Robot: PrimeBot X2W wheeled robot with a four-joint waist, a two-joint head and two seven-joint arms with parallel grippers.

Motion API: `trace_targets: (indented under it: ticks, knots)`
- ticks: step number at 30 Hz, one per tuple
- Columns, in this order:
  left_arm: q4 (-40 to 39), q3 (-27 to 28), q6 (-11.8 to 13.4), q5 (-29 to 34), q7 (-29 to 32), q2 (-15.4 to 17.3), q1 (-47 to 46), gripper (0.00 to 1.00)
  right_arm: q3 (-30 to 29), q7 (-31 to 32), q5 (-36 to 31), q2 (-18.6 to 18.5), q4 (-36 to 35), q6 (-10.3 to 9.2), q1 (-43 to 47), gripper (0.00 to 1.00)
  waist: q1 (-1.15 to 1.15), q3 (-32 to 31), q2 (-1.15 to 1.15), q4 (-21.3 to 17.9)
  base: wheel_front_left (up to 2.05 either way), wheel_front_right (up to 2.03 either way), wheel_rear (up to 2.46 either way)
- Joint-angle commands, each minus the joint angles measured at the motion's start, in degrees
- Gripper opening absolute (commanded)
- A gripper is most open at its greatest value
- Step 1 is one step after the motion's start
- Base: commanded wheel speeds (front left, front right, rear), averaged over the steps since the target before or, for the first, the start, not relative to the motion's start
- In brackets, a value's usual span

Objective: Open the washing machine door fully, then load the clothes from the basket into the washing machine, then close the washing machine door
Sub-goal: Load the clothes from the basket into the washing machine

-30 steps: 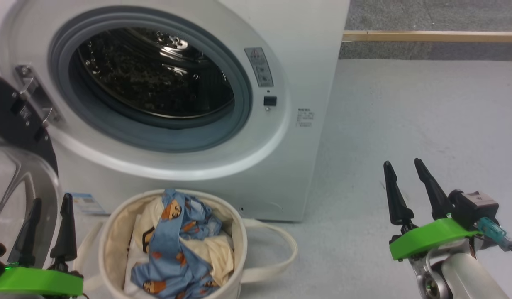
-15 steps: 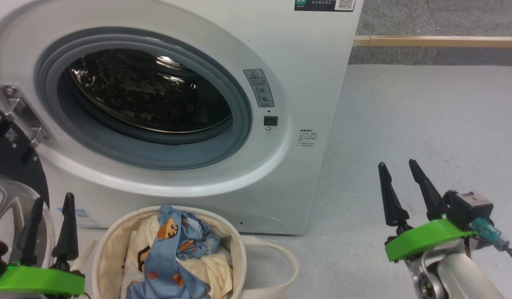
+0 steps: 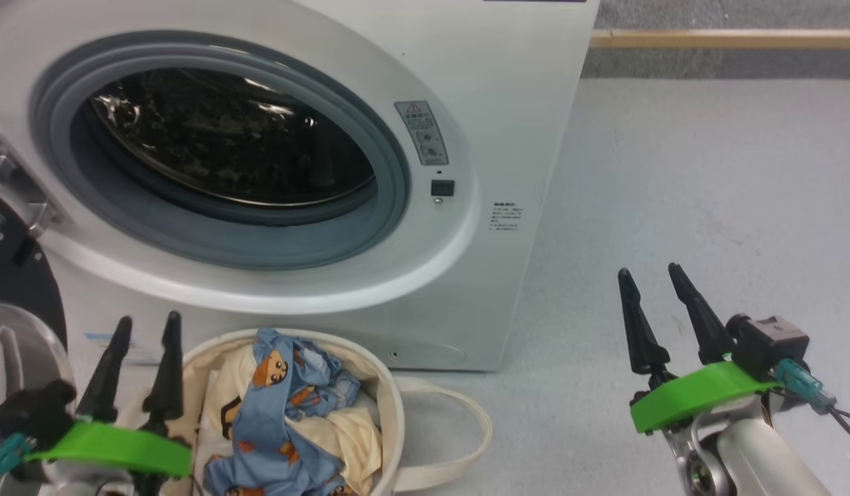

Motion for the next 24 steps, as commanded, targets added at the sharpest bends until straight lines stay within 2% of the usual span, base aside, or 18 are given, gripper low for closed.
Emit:
trace_targets:
  ticks: [1, 9, 13, 19, 24]
  knots:
    - [-0.8, 2.0, -0.3, 1.1, -0.3, 0.8, -4.0, 1.0, 0.9, -0.7, 0.1, -0.2, -1.7, 0.03, -2.8, 1.0, 0.0, 1.0, 0.0, -0.4, 0.0, 0.0, 0.0]
    - [9.1, 0.7, -0.2, 5.5, -0.3, -1.5, -9.6, 1.0, 1.3, -0.7, -0.7, 0.6, -2.1, 0.03, -5.0, 1.0, 0.0, 5.6, 0.0, -2.4, 0.0, 0.0, 0.0]
    - [19.5, -1.2, -0.3, 6.7, -0.2, -1.9, -12.7, 1.0, 1.4, -0.7, -1.1, 0.7, -2.2, 0.03, -6.3, 1.0, 0.0, 8.0, 0.0, -3.7, 0.0, 0.0, 0.0]
    - [36.0, -4.6, -0.3, 5.7, 0.7, -2.2, -19.1, 1.0, 2.4, -0.7, -1.5, 0.0, -2.1, 0.03, -8.5, 1.0, 0.0, 11.7, 0.0, -5.7, 0.0, 0.0, 0.0]
    - [42.9, -6.4, -0.3, 3.0, 0.9, -2.3, -22.5, 1.0, 2.5, -0.7, -1.7, -0.6, -2.2, 0.03, -9.8, 1.0, 0.0, 14.4, 0.0, -6.7, 0.0, 0.0, 0.0]
